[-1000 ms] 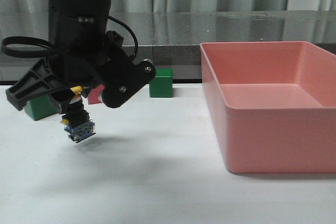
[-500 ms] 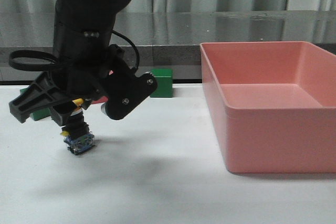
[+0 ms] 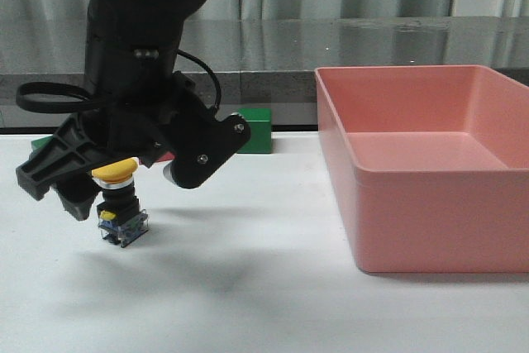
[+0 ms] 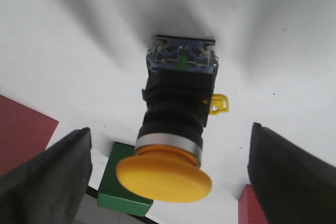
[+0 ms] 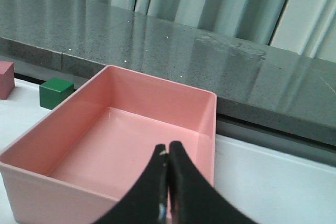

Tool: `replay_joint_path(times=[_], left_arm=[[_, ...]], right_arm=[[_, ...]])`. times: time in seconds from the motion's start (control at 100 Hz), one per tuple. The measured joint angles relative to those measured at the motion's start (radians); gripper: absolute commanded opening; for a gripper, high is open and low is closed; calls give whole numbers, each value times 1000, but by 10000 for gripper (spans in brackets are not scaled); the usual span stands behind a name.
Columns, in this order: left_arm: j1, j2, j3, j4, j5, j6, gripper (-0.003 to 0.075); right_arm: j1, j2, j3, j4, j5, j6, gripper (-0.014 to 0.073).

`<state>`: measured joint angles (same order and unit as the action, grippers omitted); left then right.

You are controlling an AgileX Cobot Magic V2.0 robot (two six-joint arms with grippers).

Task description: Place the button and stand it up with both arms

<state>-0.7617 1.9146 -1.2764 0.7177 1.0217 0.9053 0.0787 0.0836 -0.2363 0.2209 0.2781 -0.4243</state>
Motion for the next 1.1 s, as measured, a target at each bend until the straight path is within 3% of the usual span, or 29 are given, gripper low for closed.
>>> replay_joint_path(times=[0.3,0.38,0.45,0.52,0.65,0.83,0.99,1.1], left_arm=[[11,-97,0,-9,89,-42,594],[36,-133,0,-14,122,-57,545],[65,-171,0,-14,142,-110,449],[97,-213,0,-16,148,-198,307],[172,-303,0,-30,152,-334,-20],[333,-456,0,-212,54,-471,-20],[474,-633,39,-440,-161,-494,-20],[505,-765,129,-520,-330,-498,-20]], right_arm=[[0,0,0,0,0,0,-113],[0,0,0,0,0,0,-113],[0,0,0,0,0,0,-113],[0,0,0,0,0,0,-113],[0,0,0,0,0,0,-113],[0,0,0,0,0,0,-113],[0,0,0,0,0,0,-113],[0,0,0,0,0,0,-113]])
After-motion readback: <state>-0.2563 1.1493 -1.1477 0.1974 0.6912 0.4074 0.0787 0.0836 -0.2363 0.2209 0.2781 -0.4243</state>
